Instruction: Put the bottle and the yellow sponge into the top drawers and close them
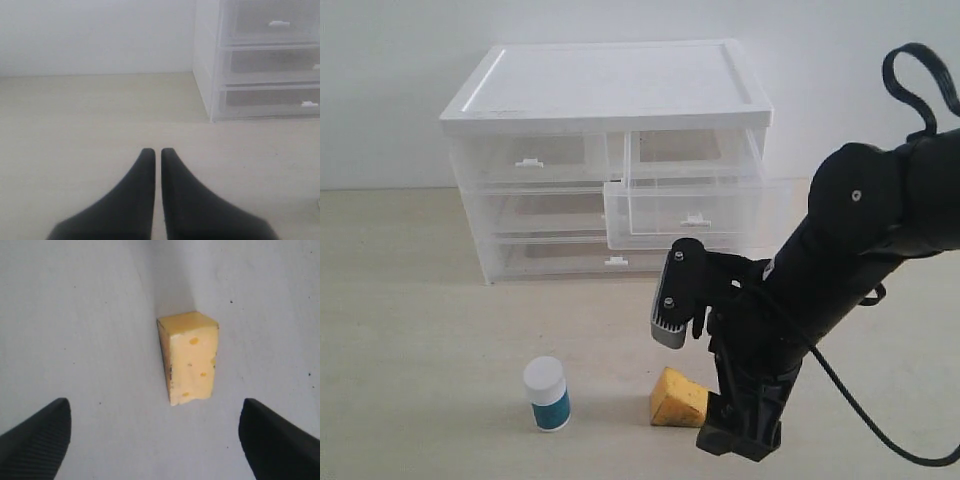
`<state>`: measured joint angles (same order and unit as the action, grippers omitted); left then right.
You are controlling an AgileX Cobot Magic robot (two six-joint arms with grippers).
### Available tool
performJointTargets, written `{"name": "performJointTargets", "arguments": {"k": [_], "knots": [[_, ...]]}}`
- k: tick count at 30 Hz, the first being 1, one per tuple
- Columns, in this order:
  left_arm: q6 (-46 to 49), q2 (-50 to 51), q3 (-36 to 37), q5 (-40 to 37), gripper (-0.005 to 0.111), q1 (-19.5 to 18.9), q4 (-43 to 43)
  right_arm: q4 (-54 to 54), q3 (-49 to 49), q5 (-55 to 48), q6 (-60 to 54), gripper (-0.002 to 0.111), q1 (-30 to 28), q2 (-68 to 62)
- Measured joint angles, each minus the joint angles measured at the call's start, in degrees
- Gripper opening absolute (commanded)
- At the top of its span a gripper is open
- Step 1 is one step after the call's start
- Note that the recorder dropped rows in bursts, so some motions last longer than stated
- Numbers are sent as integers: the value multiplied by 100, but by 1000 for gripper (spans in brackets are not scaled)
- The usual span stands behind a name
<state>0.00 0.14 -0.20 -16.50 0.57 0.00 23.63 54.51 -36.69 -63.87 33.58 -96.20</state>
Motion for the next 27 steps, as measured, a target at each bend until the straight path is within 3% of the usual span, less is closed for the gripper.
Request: {"name": "performJointTargets", "arguments": {"k": [9,14,20,27], "knots": [[0,0,0,0,4,0,0,618,81,668,-1180,81,-24,-604],[0,0,0,0,4,0,0,643,81,918,-1421,80,-24,-769],[0,0,0,0,4,0,0,660,81,1317,-1668,71,-24,-969],[0,0,0,0,4,0,0,855,241,1477,-1867,71,-24,-1168]]}}
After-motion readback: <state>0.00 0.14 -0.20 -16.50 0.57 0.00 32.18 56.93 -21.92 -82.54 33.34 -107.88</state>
